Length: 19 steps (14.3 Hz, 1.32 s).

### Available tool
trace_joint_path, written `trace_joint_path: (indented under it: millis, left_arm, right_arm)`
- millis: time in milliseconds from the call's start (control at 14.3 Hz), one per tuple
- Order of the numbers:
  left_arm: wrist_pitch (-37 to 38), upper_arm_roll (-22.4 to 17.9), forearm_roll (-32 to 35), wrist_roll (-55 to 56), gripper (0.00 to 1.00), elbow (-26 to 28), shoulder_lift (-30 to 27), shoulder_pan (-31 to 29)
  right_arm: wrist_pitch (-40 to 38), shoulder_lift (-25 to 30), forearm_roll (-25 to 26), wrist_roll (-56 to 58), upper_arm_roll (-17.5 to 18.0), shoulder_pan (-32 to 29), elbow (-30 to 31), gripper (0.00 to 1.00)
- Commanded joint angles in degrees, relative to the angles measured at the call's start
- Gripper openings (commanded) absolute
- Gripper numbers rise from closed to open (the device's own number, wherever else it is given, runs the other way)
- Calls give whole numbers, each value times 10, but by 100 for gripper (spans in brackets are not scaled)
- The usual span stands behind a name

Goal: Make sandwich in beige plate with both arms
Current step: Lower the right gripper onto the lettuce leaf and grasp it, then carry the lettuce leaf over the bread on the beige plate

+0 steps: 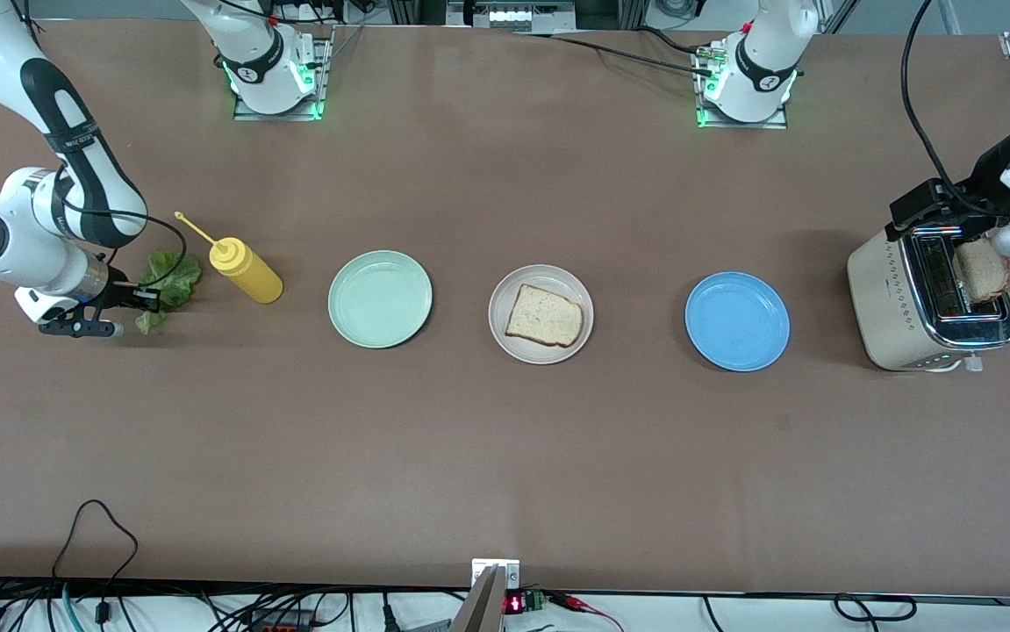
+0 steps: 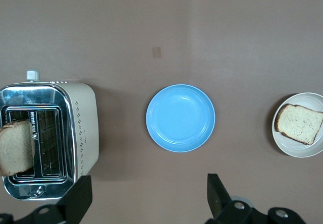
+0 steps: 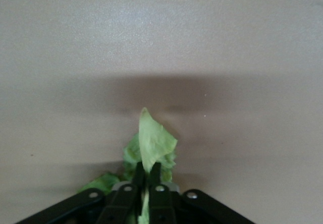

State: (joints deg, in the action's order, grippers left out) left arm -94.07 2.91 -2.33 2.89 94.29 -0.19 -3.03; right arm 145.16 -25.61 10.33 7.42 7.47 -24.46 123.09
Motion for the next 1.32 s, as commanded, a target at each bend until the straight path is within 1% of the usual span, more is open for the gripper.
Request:
trace_joint_path:
  millis: [0,279,418,557,697,836,906,976,1045,1254]
  left_arm:
    - [8,2,4,-9,100,-6,-1,-2]
    - [8,4,4,-9,100,-6,-2,-1]
    - [9,4,4,-9,100,-6,-2,-1]
    - [9,4,4,-9,100,-6,-1,-1]
    - [9,4,4,-9,100,-6,-1,-1]
    - [9,4,4,-9,100,-6,-1,-2]
    - [9,4,4,-9,100,-6,-1,-2]
    - [9,4,4,-9,100,-6,-1,-2]
    - [9,4,4,-8,100,-5,-1,-2]
    - [9,4,4,-9,100,-6,-1,-2]
  right_arm:
    - [-2,25,18,12,4,-7,0,0]
    - [-71,97,18,59,4,-12,-3,0]
    - [-135,141,10,84,4,-13,-14,0]
    - [-208,181,3,84,5,-8,-34,0]
    - [-299,207,-30,84,5,2,-72,0]
    - [-388,211,-50,79,5,29,-128,0]
    - [-424,210,-75,66,5,41,-156,0]
    - [-438,210,-100,45,5,51,-167,0]
    - [-440,209,-110,21,5,68,-171,0]
    - [-440,203,-111,-97,5,138,-177,0]
